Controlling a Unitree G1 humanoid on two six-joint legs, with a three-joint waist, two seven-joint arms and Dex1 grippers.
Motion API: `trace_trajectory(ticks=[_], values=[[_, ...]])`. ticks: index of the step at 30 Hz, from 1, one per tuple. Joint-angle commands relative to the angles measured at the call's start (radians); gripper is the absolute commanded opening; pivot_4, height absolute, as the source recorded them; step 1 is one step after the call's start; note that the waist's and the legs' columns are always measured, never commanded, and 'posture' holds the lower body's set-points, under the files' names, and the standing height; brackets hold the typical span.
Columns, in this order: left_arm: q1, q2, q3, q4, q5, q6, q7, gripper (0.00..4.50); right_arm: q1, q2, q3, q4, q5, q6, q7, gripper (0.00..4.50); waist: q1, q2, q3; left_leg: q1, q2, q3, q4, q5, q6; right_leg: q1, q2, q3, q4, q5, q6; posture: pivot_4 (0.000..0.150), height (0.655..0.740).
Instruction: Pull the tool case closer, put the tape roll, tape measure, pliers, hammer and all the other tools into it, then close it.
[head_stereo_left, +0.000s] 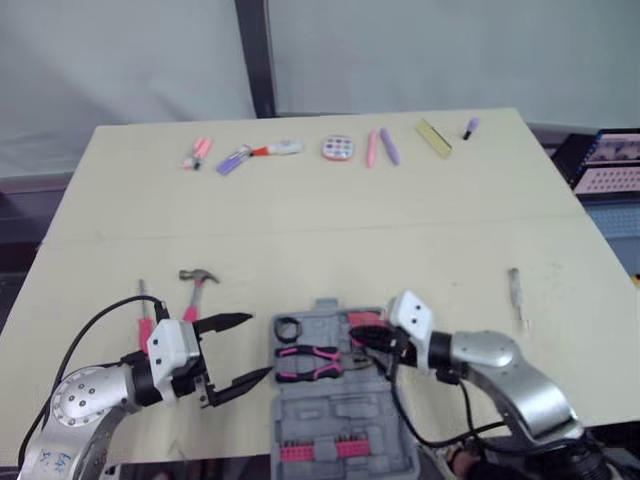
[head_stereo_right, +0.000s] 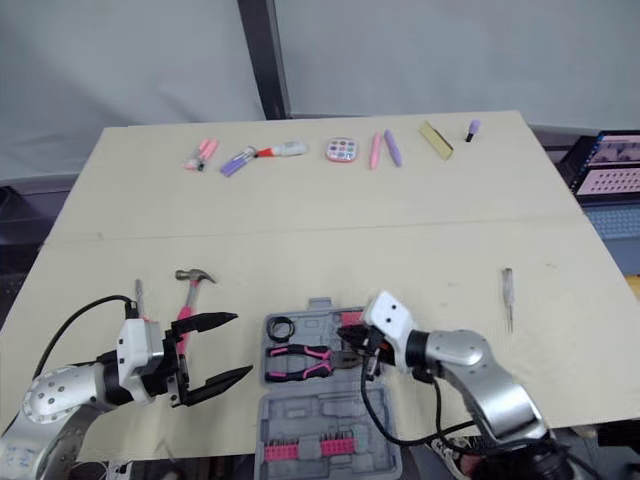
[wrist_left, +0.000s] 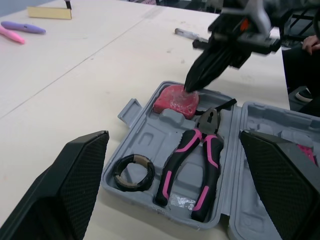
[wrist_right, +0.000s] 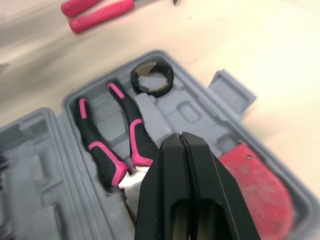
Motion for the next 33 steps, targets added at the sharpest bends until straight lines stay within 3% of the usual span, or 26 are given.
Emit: trace_trajectory(ticks=[1, 2, 5, 12, 13, 20, 33], values=[[0.037, 0.01, 0.034, -0.039, -0.007, 0.019, 0.016, 4.5, 0.057, -0.056, -0.078, -0.093, 0.069, 0.007, 0.038, 0.04, 0.002, -0.002, 0.006, 0.0, 0.0, 0.001, 0.001, 0.0, 0.0, 0.0, -0.001, 0.0, -0.001, 0.0, 0.0, 0.15, 0.74], [0.054, 0.004, 0.042, -0.039, -0.013, 0.017, 0.017, 4.5, 0.102, -0.09, -0.126, -0.113, 0.098, 0.024, 0.054, 0.04, 0.004, -0.002, 0.008, 0.0, 0.0, 0.002, 0.002, 0.0, 0.0, 0.0, -0.001, 0.0, -0.001, 0.001, 0.001, 0.15, 0.74], [0.106, -0.02, 0.055, -0.035, -0.018, -0.006, 0.014, 4.5, 0.234, -0.148, -0.247, -0.139, 0.149, 0.048, 0.07, 0.86, 0.012, -0.004, 0.011, -0.001, 0.0, 0.005, 0.005, 0.0, 0.0, 0.003, -0.002, 0.0, -0.007, 0.002, 0.004, 0.15, 0.74], [0.175, -0.057, 0.051, -0.041, -0.007, -0.04, 0.018, 4.5, 0.415, -0.171, -0.339, -0.147, 0.152, -0.023, 0.087, 4.23, 0.029, -0.005, 0.016, 0.0, 0.002, 0.006, 0.016, 0.001, -0.001, 0.007, -0.001, 0.001, -0.006, 0.004, 0.005, 0.15, 0.74], [0.189, -0.065, 0.051, -0.043, -0.002, -0.044, 0.025, 4.5, 0.45, -0.169, -0.351, -0.142, 0.15, -0.041, 0.093, 4.38, 0.03, -0.005, 0.017, 0.0, 0.002, 0.006, 0.016, 0.001, -0.001, 0.008, -0.001, 0.001, -0.006, 0.005, 0.005, 0.15, 0.74], [0.298, -0.102, 0.08, -0.028, 0.039, -0.096, 0.051, 4.5, 0.646, -0.149, -0.403, -0.14, 0.126, -0.15, 0.101, 4.38, 0.03, -0.006, 0.017, 0.001, 0.001, 0.005, 0.016, 0.001, 0.0, 0.01, -0.001, 0.003, -0.008, 0.006, 0.005, 0.15, 0.74], [0.311, -0.071, 0.113, 0.027, 0.039, -0.138, 0.005, 4.5, 0.652, -0.163, -0.371, -0.075, 0.087, -0.213, 0.117, 4.38, 0.03, -0.006, 0.018, 0.002, 0.001, 0.003, 0.018, 0.0, 0.0, 0.013, -0.001, 0.004, -0.01, 0.006, 0.006, 0.15, 0.74]])
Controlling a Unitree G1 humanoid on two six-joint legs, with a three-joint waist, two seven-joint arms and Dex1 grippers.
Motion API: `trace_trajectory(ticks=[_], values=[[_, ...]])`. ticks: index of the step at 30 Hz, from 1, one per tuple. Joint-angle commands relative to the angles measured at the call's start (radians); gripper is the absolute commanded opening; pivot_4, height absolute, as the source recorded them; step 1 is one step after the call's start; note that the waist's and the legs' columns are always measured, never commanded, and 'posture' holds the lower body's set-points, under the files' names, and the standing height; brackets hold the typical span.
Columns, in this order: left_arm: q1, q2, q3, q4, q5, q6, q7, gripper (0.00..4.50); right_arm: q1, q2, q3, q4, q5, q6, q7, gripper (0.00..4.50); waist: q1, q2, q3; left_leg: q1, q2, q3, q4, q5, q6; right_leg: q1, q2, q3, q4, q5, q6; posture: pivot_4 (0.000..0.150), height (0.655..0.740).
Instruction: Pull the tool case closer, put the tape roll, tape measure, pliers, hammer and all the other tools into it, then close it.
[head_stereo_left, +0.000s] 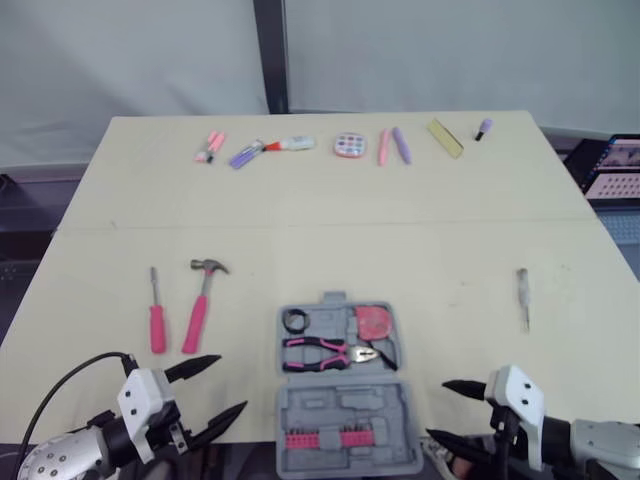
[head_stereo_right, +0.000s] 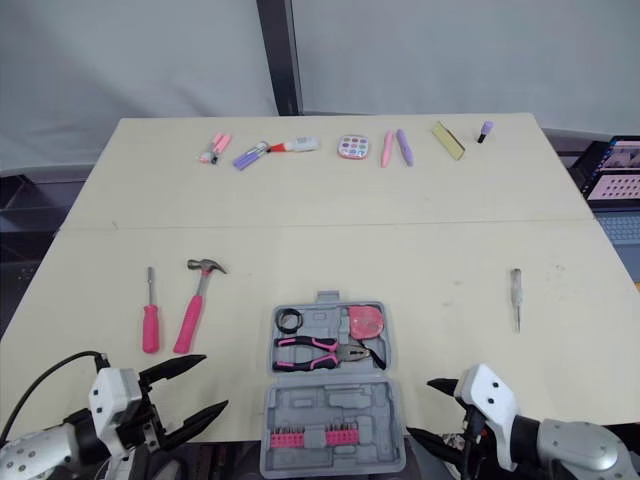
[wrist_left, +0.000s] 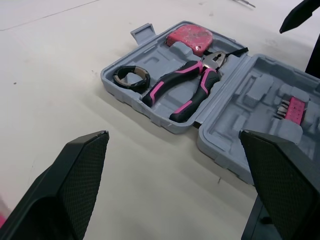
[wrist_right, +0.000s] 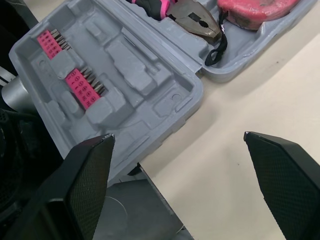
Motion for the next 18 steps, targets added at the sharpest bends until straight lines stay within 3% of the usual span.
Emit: trace_trajectory(ticks=[1, 7, 10, 16, 17, 18], values=[[0.009, 0.01, 0.029, 0.013, -0.003, -0.027, -0.019, 4.5, 0.002, -0.006, 0.003, -0.002, -0.002, -0.02, 0.017, 4.38, 0.0, 0.0, 0.0, 0.0, 0.0, 0.0, 0.0, 0.0, 0.0, 0.0, 0.0, 0.0, 0.0, 0.0, 0.0, 0.15, 0.74], [-0.002, 0.037, 0.011, 0.044, 0.003, -0.028, -0.059, 4.5, -0.026, -0.01, 0.006, 0.004, -0.009, 0.001, -0.002, 4.38, -0.001, 0.0, 0.0, 0.0, 0.0, 0.0, 0.0, 0.0, 0.0, 0.0, 0.0, 0.0, 0.0, 0.0, 0.0, 0.15, 0.74], [-0.029, 0.045, -0.012, 0.064, 0.008, -0.035, -0.074, 3.73, -0.064, -0.011, 0.013, 0.012, -0.012, 0.013, -0.006, 3.62, -0.001, 0.0, 0.0, 0.001, 0.0, 0.0, 0.0, 0.0, 0.0, 0.0, 0.0, -0.001, 0.001, 0.0, 0.0, 0.15, 0.74], [-0.087, 0.067, -0.035, 0.074, -0.001, 0.003, -0.081, 0.78, -0.109, -0.015, 0.04, 0.013, -0.026, 0.035, -0.008, 0.68, -0.001, 0.0, 0.0, 0.0, 0.0, 0.0, 0.001, 0.0, 0.0, 0.0, 0.0, -0.001, 0.001, 0.0, 0.0, 0.15, 0.74], [-0.094, 0.074, -0.038, 0.075, -0.005, 0.014, -0.086, 0.09, -0.115, -0.016, 0.045, 0.015, -0.03, 0.038, -0.01, 0.06, -0.001, 0.0, 0.0, 0.001, 0.0, 0.0, 0.001, 0.0, 0.0, 0.0, 0.0, -0.002, 0.002, 0.0, 0.0, 0.15, 0.74], [-0.098, 0.079, -0.04, 0.076, -0.007, 0.021, -0.089, 0.03, -0.118, -0.016, 0.049, 0.016, -0.032, 0.04, -0.01, 0.02, -0.001, 0.0, 0.0, 0.001, 0.0, 0.0, 0.002, 0.0, 0.0, 0.0, 0.0, -0.002, 0.002, 0.0, 0.0, 0.15, 0.74]])
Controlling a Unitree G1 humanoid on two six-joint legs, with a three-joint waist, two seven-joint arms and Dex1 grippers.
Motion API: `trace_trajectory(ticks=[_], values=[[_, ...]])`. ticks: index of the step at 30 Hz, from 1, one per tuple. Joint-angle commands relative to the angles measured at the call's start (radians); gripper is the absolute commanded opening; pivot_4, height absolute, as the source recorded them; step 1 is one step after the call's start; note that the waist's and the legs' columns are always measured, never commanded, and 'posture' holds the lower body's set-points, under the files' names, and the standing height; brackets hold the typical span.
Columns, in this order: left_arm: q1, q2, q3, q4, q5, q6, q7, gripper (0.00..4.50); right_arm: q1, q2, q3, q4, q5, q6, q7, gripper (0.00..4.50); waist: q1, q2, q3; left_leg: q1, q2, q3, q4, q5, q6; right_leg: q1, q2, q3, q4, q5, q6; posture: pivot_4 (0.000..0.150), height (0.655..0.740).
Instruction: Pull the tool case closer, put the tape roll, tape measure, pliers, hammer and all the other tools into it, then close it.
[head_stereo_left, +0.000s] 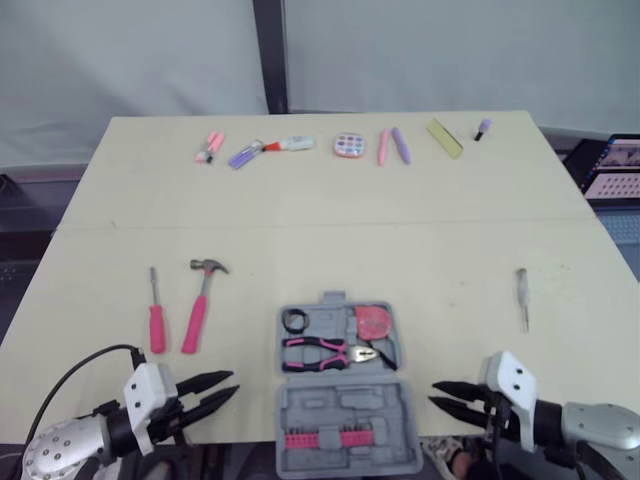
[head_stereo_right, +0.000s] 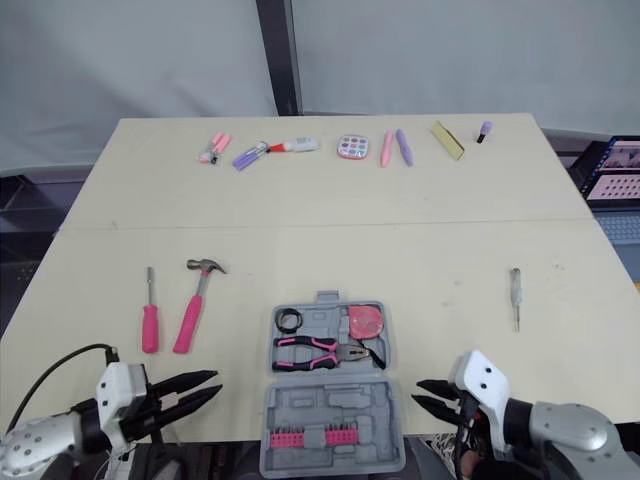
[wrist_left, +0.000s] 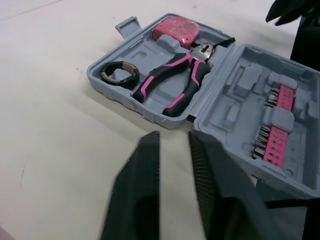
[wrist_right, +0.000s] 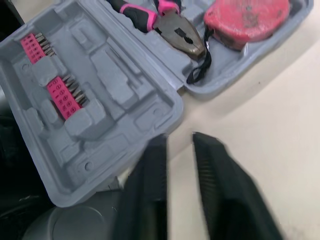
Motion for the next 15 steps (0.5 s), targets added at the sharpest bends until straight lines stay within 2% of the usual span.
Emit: trace_trajectory(ticks=[1, 6, 15], values=[[-0.013, 0.022, -0.01, 0.002, -0.006, 0.024, -0.02, 0.03, -0.007, -0.01, 0.014, 0.006, -0.012, 0.011, -0.01, 0.02, 0.0, 0.0, 0.0, 0.0, 0.0, 0.0, 0.0, 0.0, 0.0, 0.0, 0.0, 0.0, 0.0, 0.0, 0.0, 0.15, 0.74], [-0.053, 0.045, -0.033, 0.021, 0.021, 0.041, -0.022, 0.03, -0.037, -0.006, 0.05, 0.018, -0.032, 0.028, -0.021, 0.02, -0.001, 0.0, 0.0, 0.0, 0.0, 0.0, 0.0, 0.0, 0.0, 0.0, 0.0, 0.0, 0.001, 0.0, 0.0, 0.15, 0.74], [-0.214, 0.107, -0.175, 0.106, 0.059, 0.187, -0.057, 0.03, -0.197, -0.01, 0.144, 0.064, -0.056, 0.141, -0.062, 0.02, -0.002, 0.0, 0.0, 0.001, -0.001, 0.0, 0.0, 0.0, 0.0, -0.002, 0.0, -0.001, 0.004, 0.0, 0.0, 0.15, 0.74]])
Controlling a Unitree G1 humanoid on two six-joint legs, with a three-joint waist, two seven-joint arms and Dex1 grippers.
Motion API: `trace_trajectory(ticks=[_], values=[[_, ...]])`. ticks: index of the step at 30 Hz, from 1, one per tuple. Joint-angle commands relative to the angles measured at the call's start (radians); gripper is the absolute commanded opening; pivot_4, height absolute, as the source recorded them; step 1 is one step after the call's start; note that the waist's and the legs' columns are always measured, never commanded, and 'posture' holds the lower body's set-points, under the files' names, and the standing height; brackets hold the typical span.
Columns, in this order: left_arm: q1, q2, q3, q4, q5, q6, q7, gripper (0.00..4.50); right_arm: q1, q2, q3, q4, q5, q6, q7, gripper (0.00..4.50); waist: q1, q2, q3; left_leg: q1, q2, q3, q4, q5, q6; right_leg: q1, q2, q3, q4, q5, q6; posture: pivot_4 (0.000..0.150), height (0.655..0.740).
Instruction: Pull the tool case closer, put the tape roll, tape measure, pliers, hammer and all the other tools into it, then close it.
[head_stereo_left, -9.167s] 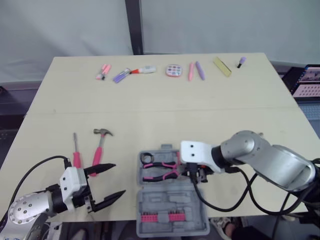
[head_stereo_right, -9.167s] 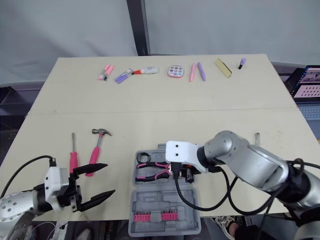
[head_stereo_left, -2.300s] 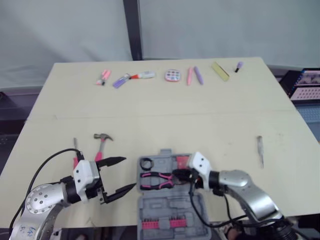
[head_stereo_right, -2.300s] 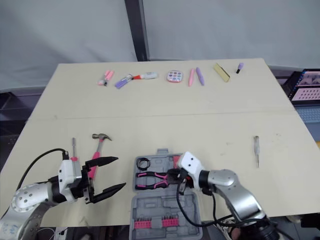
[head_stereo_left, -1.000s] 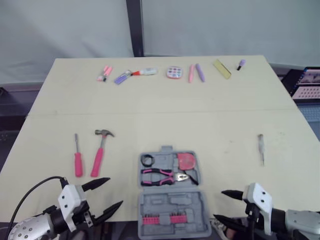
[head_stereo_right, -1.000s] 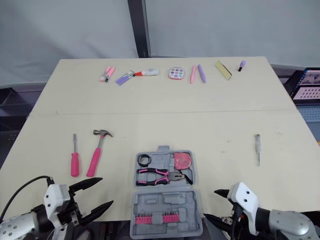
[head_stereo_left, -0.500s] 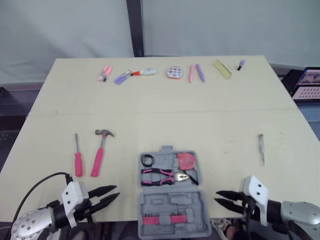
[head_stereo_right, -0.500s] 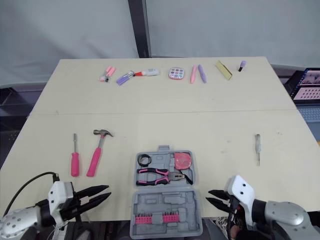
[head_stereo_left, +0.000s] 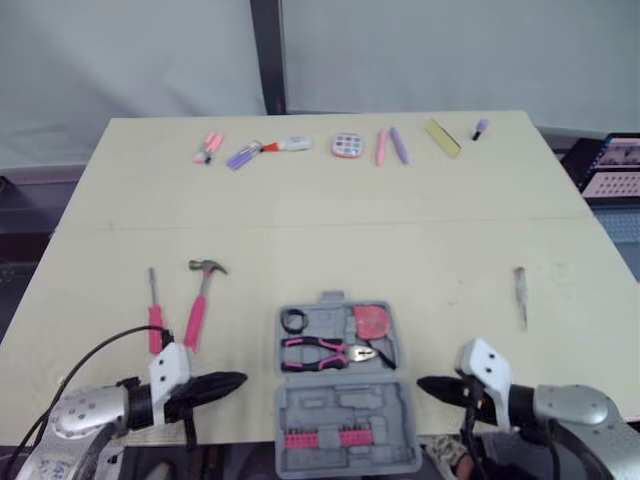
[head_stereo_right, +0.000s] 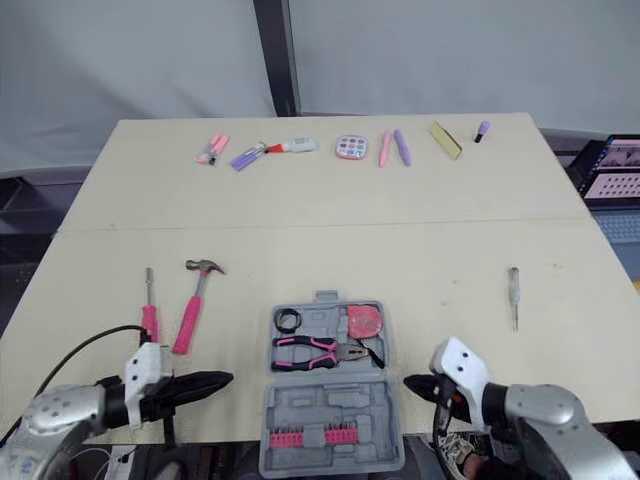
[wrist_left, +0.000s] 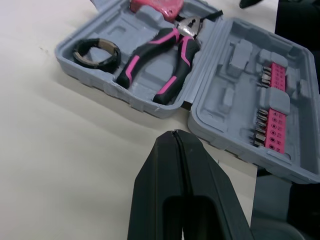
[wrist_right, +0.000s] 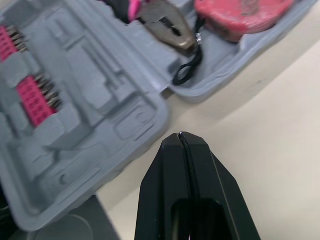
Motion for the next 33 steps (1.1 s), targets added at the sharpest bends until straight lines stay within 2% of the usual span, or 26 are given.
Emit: trace_trajectory(ticks=[1, 19, 33], values=[[-0.039, 0.02, -0.053, 0.031, 0.033, 0.034, -0.018, 0.03, -0.021, -0.006, 0.02, -0.004, -0.002, 0.026, -0.012, 0.02, 0.0, 0.0, 0.0, -0.001, 0.0, 0.0, 0.0, 0.0, 0.0, -0.001, 0.0, 0.0, 0.001, 0.0, 0.0, 0.15, 0.74], [-0.168, -0.055, -0.221, 0.142, 0.175, -0.044, 0.014, 0.03, -0.062, 0.008, 0.096, 0.012, -0.025, 0.043, -0.034, 0.02, 0.0, 0.0, 0.0, -0.002, -0.001, 0.002, 0.002, 0.0, 0.0, -0.006, 0.0, 0.0, 0.006, 0.0, 0.0, 0.15, 0.74], [-0.186, -0.083, -0.246, 0.137, 0.194, -0.058, 0.034, 0.03, -0.098, 0.016, 0.128, 0.005, -0.022, 0.056, -0.037, 0.02, 0.0, 0.0, 0.0, -0.002, -0.001, 0.003, 0.002, 0.0, 0.0, -0.007, 0.0, 0.001, 0.008, 0.0, 0.0, 0.15, 0.74]])
